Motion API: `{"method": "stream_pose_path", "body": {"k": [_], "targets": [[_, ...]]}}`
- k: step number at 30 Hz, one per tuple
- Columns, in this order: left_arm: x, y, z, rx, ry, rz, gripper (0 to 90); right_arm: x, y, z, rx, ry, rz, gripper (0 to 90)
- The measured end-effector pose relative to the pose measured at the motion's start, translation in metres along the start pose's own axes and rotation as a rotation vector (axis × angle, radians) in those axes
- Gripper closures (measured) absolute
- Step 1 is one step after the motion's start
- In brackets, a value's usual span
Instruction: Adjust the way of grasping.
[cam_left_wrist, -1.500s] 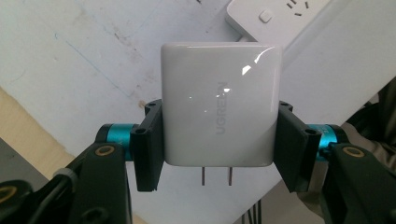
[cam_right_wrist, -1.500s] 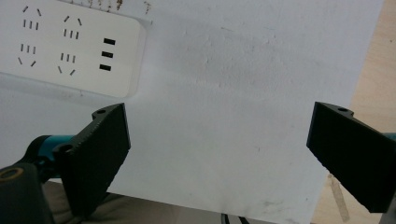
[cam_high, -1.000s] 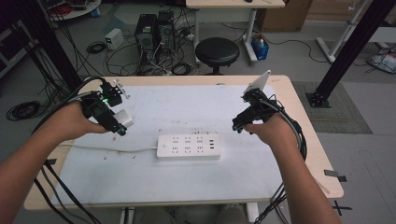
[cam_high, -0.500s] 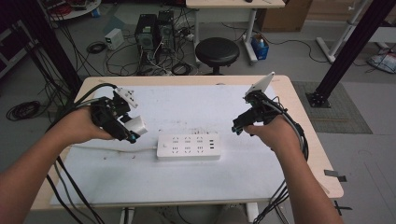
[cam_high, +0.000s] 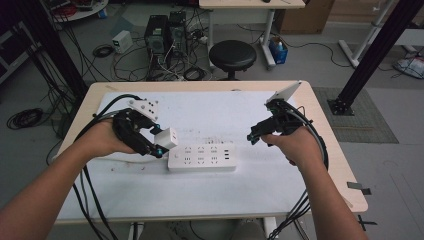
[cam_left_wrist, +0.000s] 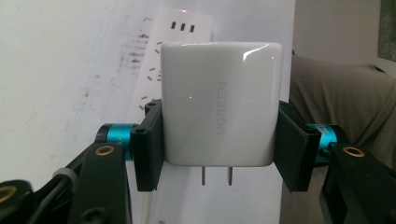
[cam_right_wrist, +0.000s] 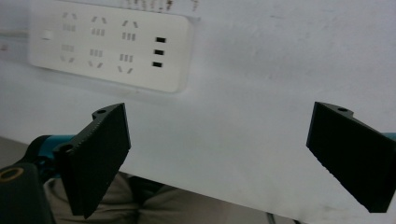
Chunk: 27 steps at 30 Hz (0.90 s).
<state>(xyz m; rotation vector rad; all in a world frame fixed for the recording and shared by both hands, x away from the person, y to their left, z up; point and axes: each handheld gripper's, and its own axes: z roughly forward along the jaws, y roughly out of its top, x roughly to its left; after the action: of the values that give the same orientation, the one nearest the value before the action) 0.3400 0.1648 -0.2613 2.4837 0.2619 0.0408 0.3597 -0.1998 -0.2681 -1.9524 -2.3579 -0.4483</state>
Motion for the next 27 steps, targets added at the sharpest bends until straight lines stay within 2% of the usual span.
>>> {"method": "stream_pose_path", "body": {"k": [3, 7, 9, 11, 13, 14, 15, 19, 22, 27], "targets": [[-0.002, 0.002, 0.007, -0.014, -0.002, 0.021, 42.6, -0.004, -0.003, 0.004, 0.003, 0.087, 0.031, 5.7], [-0.002, 0.004, 0.016, -0.046, -0.015, 0.032, 42.6, -0.007, -0.009, 0.009, 0.008, 0.196, 0.044, 5.7], [-0.003, 0.006, 0.02, -0.05, -0.021, 0.041, 42.6, -0.006, -0.011, 0.011, 0.012, 0.243, 0.049, 5.8], [-0.004, 0.007, 0.024, -0.051, -0.016, 0.053, 42.5, -0.005, -0.013, 0.012, 0.015, 0.301, 0.049, 12.3], [-0.006, 0.009, 0.028, -0.058, -0.019, 0.063, 42.5, -0.004, -0.013, 0.014, 0.019, 0.355, 0.062, 12.8], [-0.007, 0.01, 0.03, -0.064, -0.022, 0.063, 42.5, -0.001, -0.014, 0.015, 0.027, 0.41, 0.069, 12.8], [-0.008, 0.011, 0.032, -0.063, -0.021, 0.068, 42.5, -0.001, -0.014, 0.015, 0.027, 0.41, 0.069, 12.8], [-0.011, 0.016, 0.04, -0.05, -0.014, 0.083, 42.5, 0.004, -0.014, 0.02, 0.031, 0.544, 0.079, 12.9], [-0.012, 0.019, 0.045, -0.041, -0.006, 0.089, 42.6, 0.012, -0.015, 0.024, 0.055, 0.606, 0.066, 15.7], [-0.014, 0.026, 0.051, -0.034, -0.004, 0.101, 42.5, 0.024, -0.013, 0.032, 0.07, 0.657, 0.075, 15.7]]}}
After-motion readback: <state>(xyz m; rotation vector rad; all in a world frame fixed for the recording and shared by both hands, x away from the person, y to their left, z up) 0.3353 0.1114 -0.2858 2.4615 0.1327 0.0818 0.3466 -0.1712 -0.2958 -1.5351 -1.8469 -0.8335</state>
